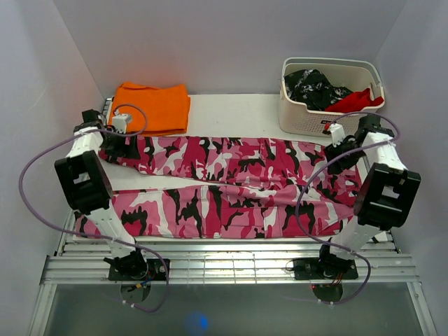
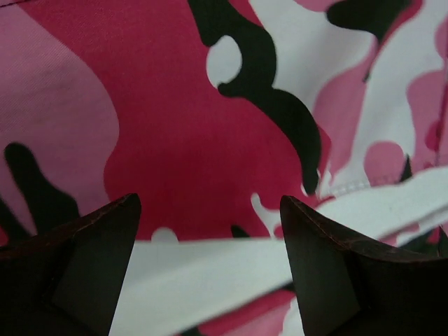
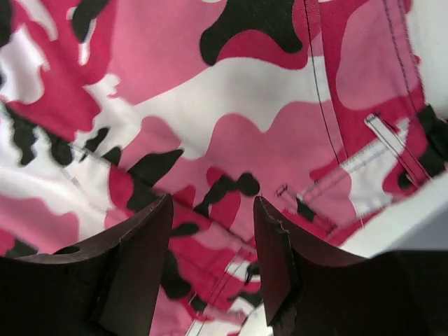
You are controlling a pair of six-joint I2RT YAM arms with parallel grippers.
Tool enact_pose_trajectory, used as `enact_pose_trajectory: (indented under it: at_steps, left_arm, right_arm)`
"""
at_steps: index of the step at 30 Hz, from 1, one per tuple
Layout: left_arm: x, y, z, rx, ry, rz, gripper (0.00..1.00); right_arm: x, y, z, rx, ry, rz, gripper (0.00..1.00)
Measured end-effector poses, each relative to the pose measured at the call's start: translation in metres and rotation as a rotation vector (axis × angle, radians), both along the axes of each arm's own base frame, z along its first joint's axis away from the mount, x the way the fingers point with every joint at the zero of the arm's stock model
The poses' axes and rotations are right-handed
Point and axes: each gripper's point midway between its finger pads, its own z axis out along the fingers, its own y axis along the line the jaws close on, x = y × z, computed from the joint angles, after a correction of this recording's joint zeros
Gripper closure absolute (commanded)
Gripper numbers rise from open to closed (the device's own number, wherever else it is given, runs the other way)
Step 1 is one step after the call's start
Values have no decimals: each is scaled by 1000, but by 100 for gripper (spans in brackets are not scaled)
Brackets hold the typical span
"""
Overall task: Fold and stack the trousers
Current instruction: Flatten the trousers out
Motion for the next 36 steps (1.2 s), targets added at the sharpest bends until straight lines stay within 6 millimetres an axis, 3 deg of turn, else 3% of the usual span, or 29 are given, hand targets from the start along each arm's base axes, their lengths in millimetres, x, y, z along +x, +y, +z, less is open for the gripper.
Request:
enact_pose_trajectory:
  at_steps: [4,8,16,19,24,28,29,32,33,36]
  left_arm:
    - [16,3,-48,3,112,92,7]
    - [24,21,-38,-2,94,201,6]
    - [18,106,-13,-14,34,424,6]
    - [12,112,-15,-23,46,455,6]
    - [14,102,-28,-49,70,468,12]
    - [23,99,-51,-67,93,477,28]
    - [29,99,-50,-67,85,476,42]
    - [45,105,-49,-48,62,481,67]
    - [47,107,-50,-32,72,476,80]
    - [60,108,-43,27,92,444,100]
  right_arm:
    - [6,-5,-44,-31,78,-27,47]
    - [-10,-18,-77,-107,144,-37,48]
    - [-16,-32,-76,-220,79,-15,48]
    - [-17,-34,-76,-237,74,-8,48]
    - [-17,-34,-76,-241,74,-1,48]
    - [-17,-34,-76,-245,73,8,49]
    - [-17,-35,-76,-247,73,11,49]
    - [-18,-36,-75,-257,73,21,51]
    - [-18,-37,-75,-260,73,23,52]
    - [-18,-37,-75,-264,75,28,53]
